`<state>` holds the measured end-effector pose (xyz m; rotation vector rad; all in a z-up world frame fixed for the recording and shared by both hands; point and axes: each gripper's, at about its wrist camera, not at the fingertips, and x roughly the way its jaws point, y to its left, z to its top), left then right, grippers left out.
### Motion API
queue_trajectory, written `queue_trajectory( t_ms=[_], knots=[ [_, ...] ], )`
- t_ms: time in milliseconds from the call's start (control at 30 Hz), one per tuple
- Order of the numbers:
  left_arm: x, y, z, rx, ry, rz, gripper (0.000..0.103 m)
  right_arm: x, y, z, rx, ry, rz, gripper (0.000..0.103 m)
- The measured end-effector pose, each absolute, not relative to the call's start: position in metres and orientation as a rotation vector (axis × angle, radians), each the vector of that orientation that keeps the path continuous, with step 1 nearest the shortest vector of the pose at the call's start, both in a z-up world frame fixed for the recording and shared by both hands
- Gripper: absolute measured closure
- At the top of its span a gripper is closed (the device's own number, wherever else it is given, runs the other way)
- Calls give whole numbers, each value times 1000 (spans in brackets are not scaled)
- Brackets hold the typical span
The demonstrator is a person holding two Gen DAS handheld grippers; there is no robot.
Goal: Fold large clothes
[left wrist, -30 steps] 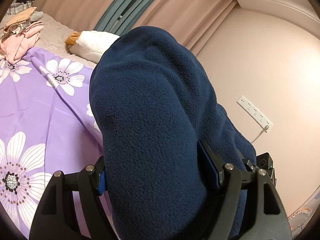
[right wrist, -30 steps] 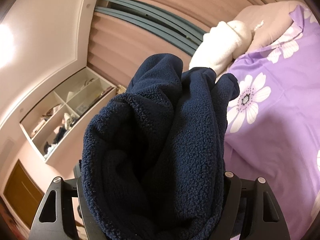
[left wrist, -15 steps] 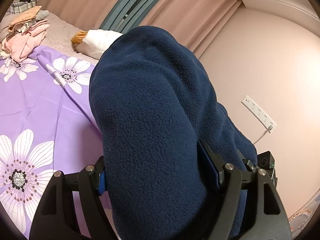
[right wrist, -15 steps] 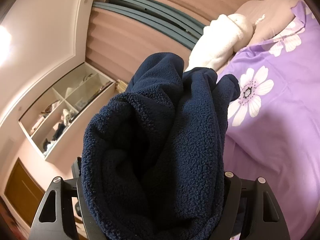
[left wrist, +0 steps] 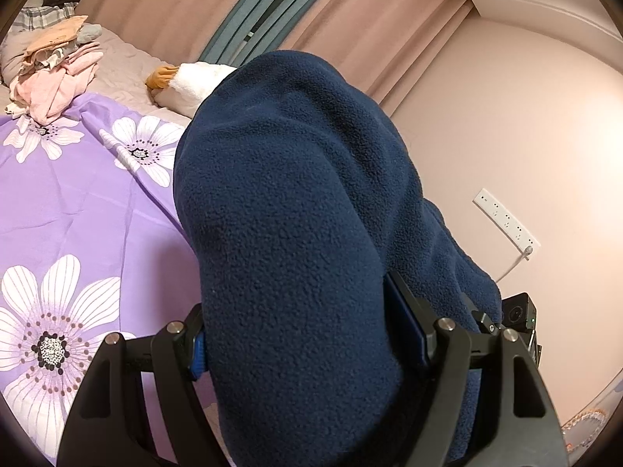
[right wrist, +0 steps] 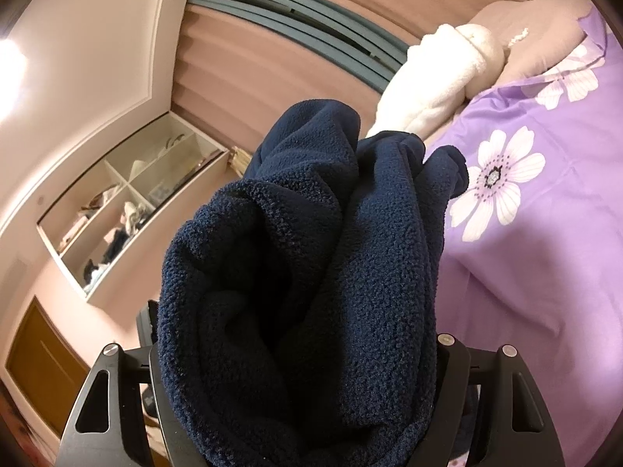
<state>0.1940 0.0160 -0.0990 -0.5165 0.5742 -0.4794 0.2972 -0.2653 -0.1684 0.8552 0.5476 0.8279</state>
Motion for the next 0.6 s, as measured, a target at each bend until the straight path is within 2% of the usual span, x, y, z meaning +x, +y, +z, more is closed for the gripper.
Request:
queue_trajectory(
  t_ms=[600],
  knots=[
    [195, 31, -100, -516, 579, -443, 27, 304, -253, -165, 811, 569, 851, 27]
  ],
)
